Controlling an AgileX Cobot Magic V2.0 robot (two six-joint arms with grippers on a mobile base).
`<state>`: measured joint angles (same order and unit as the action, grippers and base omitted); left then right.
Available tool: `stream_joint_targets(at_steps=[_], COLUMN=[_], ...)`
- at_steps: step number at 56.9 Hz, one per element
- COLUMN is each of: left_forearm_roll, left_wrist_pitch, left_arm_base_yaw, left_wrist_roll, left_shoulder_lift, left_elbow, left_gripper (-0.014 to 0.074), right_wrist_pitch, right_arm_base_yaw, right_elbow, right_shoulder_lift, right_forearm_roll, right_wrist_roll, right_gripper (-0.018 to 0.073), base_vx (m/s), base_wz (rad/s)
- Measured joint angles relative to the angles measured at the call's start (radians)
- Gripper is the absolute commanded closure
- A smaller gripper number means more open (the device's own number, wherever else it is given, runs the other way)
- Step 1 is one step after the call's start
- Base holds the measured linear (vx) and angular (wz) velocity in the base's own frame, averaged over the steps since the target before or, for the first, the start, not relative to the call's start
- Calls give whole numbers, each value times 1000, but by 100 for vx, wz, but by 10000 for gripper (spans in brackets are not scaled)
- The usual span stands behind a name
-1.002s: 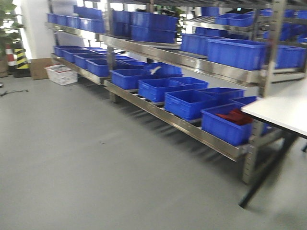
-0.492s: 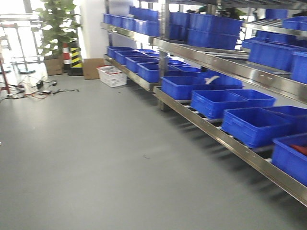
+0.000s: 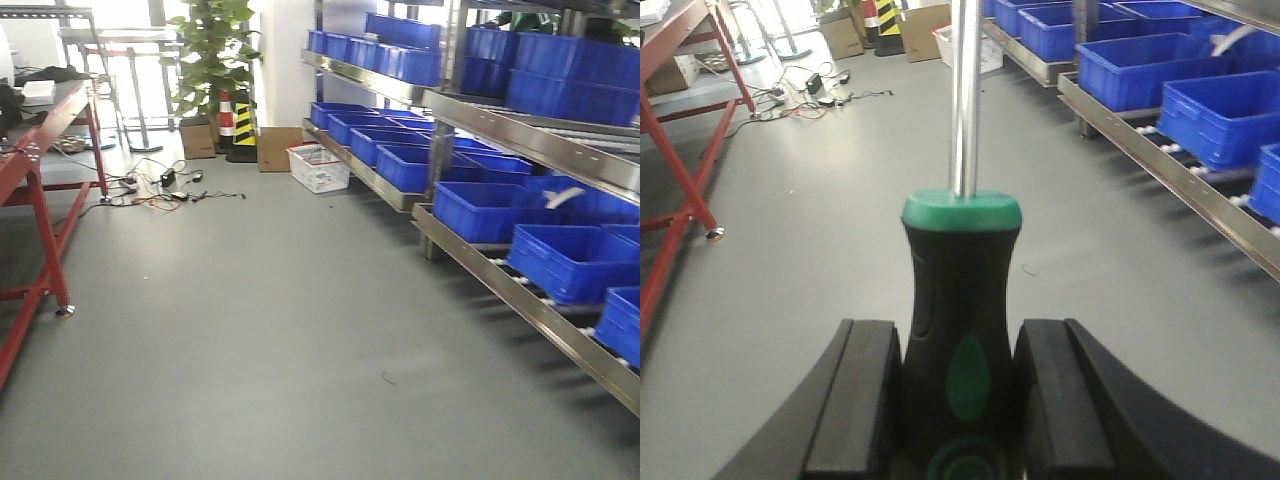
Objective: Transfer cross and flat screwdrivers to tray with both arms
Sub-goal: 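Drive along the shelves of blue bins toward the roller rack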
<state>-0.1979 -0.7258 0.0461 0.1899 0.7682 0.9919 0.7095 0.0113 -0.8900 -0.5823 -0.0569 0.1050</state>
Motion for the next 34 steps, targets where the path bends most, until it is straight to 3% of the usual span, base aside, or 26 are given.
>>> stream_joint_targets(at_steps=[34], left_forearm_roll=[1], left_wrist_pitch=[-10], left_arm_base_yaw=[0], left_wrist_roll=[0], left_shoulder_lift=[-2], left_elbow=[0], left_gripper=[597], right_wrist_pitch=[0], right_arm_base_yaw=[0], right_elbow=[0], right_shoulder_lift=[0], right_forearm_roll=[-1], right_wrist_roll=[0], right_gripper=[568], base_vx=[65], base_wz=[5])
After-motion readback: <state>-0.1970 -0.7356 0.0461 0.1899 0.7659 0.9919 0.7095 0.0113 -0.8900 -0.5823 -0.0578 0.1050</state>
